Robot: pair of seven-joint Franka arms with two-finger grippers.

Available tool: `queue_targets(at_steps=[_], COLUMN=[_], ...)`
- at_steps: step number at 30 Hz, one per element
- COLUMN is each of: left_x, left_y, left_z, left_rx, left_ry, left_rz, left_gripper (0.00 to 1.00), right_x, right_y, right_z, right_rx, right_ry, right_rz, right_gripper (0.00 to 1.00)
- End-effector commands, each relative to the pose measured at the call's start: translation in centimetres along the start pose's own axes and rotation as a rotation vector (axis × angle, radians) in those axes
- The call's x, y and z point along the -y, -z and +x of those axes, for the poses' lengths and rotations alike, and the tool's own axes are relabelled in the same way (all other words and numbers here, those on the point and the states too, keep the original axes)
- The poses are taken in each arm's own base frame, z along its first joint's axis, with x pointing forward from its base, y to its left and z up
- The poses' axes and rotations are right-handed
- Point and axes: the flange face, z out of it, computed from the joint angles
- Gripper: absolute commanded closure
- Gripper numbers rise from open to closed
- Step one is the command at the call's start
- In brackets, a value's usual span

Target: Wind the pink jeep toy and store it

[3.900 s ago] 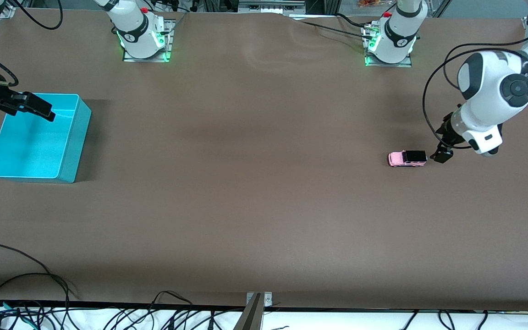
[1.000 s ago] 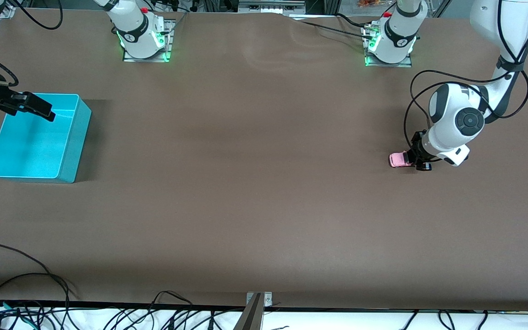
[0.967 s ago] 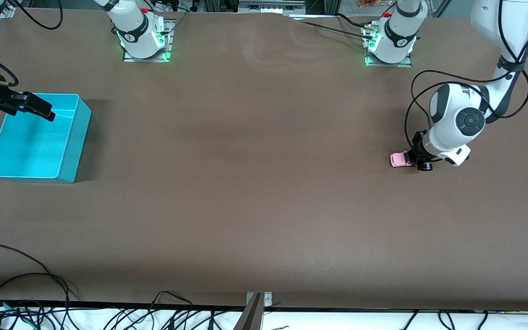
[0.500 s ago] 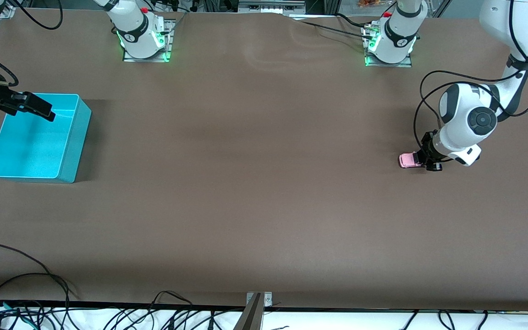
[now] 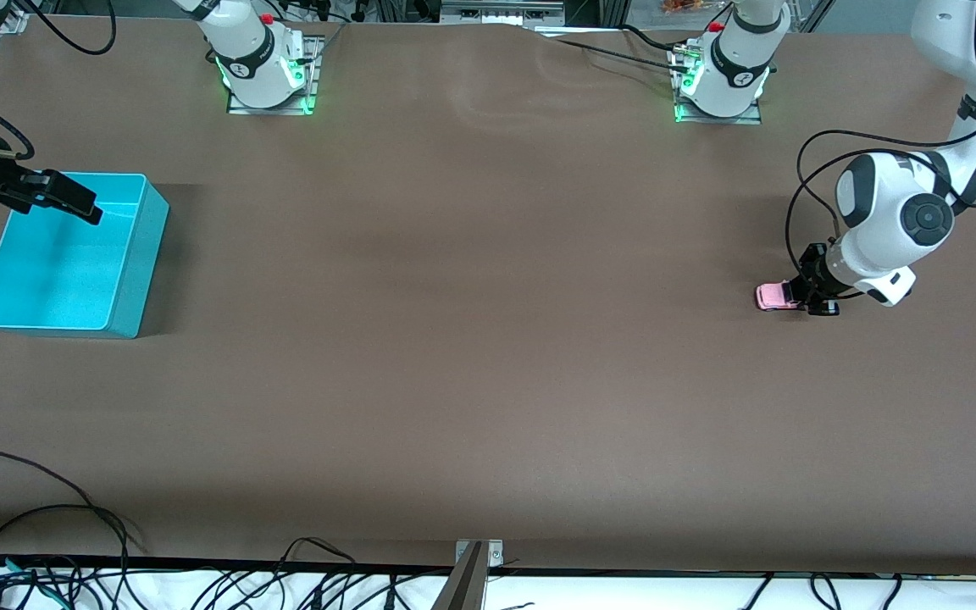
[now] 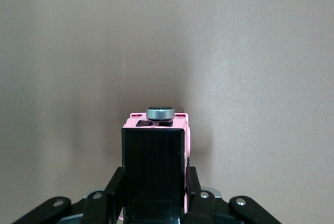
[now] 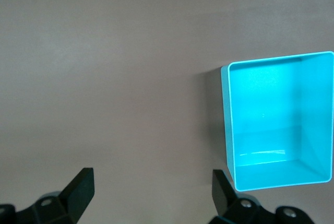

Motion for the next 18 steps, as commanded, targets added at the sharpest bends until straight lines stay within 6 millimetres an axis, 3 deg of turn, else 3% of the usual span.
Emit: queue_targets(at_steps=[1, 5, 15, 18], left_x=[-0.5, -0.5, -0.6, -0.7], left_y=[-3.1, -3.5, -4.1, -4.1], left_z=[1.7, 2.2, 5.9, 6.0], left_rx=[0.002, 0.001, -0.032, -0.032], left_ry=[-0.033, -0.032, -0.033, -0.039], left_rz=[-0.012, -0.01, -0.022, -0.023], left_gripper=[0.83, 0.83, 0.83, 0.83], right_x=[0.0, 0.0, 0.0, 0.0], right_y=[0.6, 0.6, 0.6, 0.6], right_z=[0.1, 0.1, 0.1, 0.1], right_rx=[0.002, 0.002, 0.002, 0.002], right_ry=[0.016, 0.016, 0.016, 0.016], right_rz=[-0.01, -0.01, -0.01, -0.01], right_gripper=[0.0, 0.0, 0.0, 0.0])
